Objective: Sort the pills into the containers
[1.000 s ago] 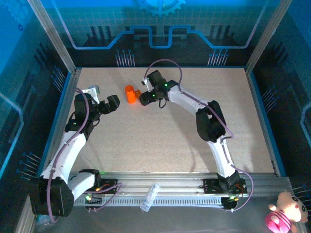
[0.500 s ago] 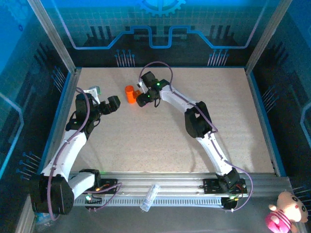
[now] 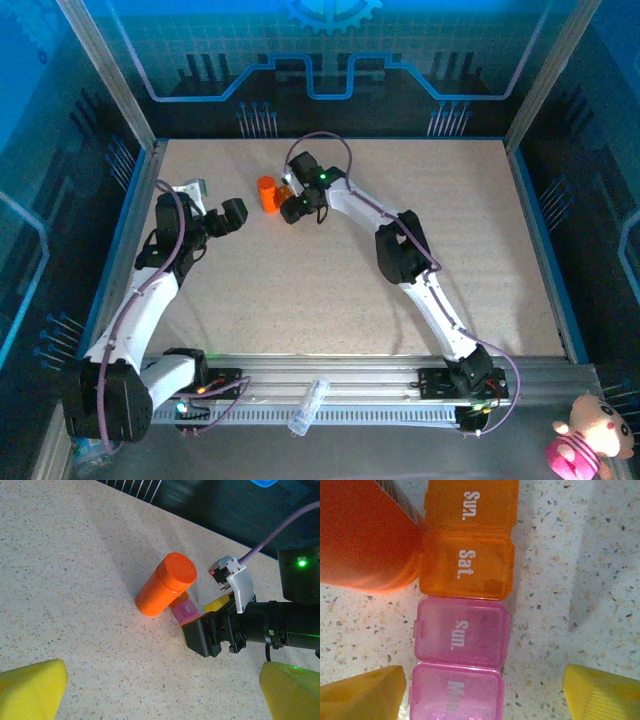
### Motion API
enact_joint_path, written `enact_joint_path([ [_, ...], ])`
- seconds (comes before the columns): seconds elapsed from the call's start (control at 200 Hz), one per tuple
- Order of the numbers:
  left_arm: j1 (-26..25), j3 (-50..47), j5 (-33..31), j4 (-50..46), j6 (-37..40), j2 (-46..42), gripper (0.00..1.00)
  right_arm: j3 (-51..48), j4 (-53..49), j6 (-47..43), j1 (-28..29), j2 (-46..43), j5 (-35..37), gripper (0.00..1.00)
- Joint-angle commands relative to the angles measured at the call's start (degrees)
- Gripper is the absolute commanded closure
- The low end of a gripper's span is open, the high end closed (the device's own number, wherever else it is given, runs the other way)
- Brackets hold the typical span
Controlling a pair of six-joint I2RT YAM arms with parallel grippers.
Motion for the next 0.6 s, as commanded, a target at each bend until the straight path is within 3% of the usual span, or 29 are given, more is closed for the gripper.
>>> enact_joint_path([
  [0.0,-0.1,1.7,0.3,-1.4,-0.9,-0.3,0.01,2.5,-1.0,-1.1,1.2,1.6,0.6,0.17],
  [0.595,-0.1,1.1,0.3,-1.1,-0.9,-0.3,0.01,3.7,-0.7,-1.6,2.2,2.2,0.3,0.22],
])
